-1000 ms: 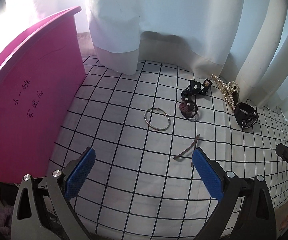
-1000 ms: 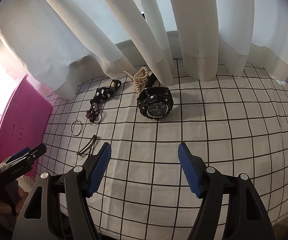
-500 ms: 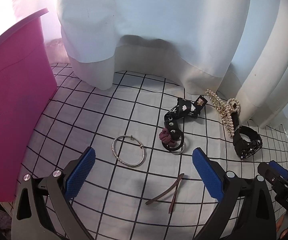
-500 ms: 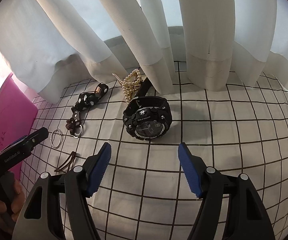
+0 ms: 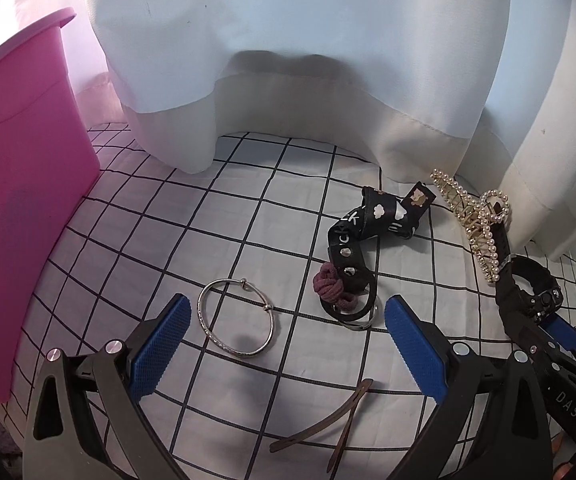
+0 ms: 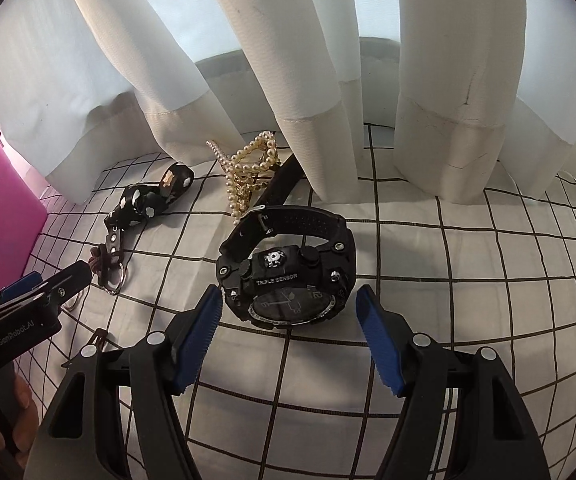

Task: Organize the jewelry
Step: 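Grasp the brown hair scrunchie with the left tool while the right tool grasps the black watch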

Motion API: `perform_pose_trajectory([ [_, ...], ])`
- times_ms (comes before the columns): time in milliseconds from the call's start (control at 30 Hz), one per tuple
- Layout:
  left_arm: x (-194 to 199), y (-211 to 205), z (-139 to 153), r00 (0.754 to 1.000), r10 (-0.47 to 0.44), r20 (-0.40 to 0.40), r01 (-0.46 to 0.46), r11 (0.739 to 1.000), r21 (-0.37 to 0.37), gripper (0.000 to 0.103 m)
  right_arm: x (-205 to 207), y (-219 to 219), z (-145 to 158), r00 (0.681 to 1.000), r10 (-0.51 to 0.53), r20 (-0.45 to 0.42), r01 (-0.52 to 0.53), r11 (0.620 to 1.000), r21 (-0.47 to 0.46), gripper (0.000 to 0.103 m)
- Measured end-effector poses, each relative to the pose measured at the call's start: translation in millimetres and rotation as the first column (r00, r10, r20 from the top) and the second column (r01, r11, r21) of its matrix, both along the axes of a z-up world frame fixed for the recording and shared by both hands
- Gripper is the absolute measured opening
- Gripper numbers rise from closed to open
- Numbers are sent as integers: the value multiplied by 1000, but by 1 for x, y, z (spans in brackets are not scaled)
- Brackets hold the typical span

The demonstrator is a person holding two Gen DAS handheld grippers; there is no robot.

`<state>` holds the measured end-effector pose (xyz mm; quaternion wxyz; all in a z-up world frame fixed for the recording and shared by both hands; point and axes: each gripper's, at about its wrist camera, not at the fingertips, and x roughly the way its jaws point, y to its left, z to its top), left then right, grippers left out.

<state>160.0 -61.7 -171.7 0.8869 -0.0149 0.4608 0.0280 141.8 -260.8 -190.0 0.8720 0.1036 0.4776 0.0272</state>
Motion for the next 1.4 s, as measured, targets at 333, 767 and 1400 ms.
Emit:
perform_pose_trajectory([
  [333,14,-12,-10,1000,9,15,-10,999,40,92,7,2,-8,999,32,31,-32,999,-24,66],
  [767,15,-24,-16,999,-39,6,39,999,35,32,7,7,-12,996,50,70,-46,997,-54,66],
  [1400,-9,-10,12,997,-49,58,50,999,-16,18,-15,-10,1,993,59,102,-58,998,-12,65],
])
